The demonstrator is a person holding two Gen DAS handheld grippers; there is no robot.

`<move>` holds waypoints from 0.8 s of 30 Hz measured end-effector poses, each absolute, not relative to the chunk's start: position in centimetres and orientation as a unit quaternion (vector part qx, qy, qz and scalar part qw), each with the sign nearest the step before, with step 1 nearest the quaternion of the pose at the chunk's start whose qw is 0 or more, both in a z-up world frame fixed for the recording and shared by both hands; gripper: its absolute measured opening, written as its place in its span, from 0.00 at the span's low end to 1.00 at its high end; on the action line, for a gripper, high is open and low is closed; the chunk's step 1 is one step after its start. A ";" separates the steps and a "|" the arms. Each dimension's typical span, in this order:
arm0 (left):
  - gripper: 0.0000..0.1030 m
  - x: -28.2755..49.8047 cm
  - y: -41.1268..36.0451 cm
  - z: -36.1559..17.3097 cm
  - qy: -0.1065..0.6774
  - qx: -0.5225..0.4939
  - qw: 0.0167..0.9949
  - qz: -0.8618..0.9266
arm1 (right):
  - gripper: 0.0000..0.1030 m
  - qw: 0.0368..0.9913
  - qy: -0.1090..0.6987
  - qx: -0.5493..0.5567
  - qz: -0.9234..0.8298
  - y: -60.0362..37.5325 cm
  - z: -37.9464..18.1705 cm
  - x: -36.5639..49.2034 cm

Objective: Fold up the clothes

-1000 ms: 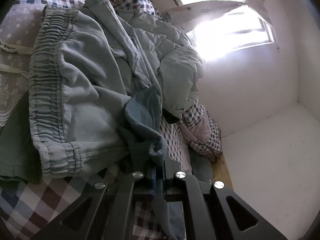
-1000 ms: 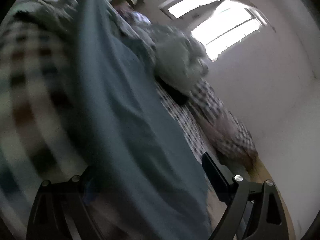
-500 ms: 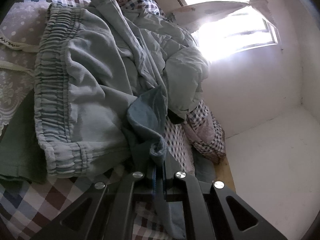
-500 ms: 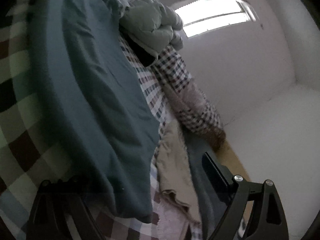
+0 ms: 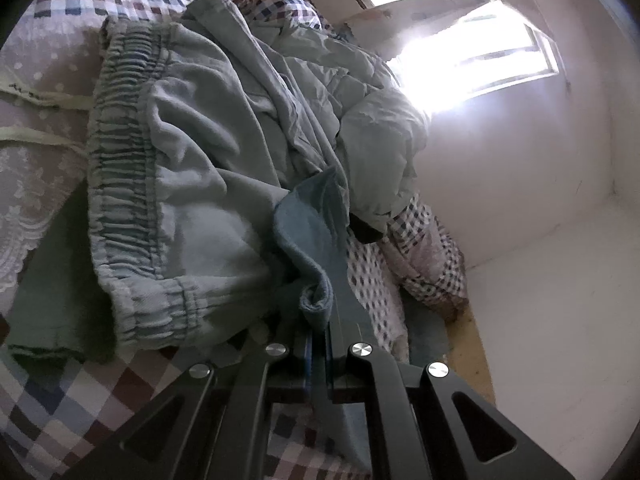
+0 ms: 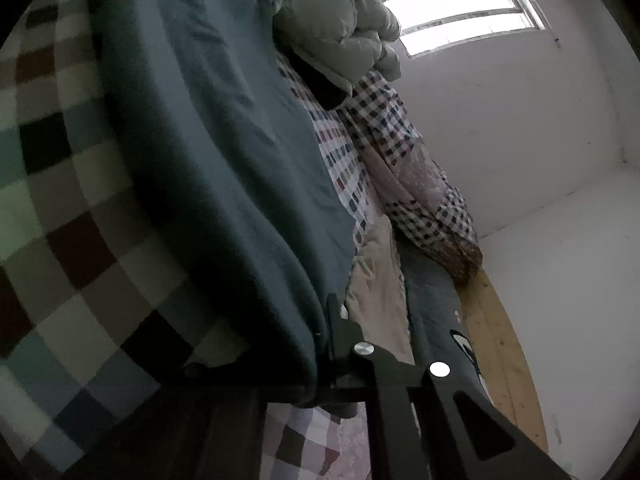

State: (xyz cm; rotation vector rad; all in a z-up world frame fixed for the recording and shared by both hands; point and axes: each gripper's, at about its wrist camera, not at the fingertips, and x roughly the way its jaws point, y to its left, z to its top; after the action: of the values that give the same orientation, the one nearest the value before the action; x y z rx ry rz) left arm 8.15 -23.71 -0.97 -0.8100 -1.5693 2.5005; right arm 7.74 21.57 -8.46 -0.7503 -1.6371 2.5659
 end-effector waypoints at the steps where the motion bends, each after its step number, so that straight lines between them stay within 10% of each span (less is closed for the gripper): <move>1: 0.03 8.4 -23.7 -0.8 -0.508 -0.265 0.039 0.819 | 0.04 0.000 -0.519 -0.239 0.821 21.6 -8.0 8.1; 24: 0.02 21.1 -20.8 -2.1 -0.495 -0.332 0.018 0.803 | 0.04 -0.050 -0.499 -0.260 0.825 24.9 -1.3 20.1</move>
State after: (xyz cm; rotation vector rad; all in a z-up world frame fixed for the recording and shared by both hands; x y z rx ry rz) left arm 21.09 -20.78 -2.15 -1.0326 -1.5360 2.4938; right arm 20.08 24.88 -1.33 -0.8433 -1.6206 2.6772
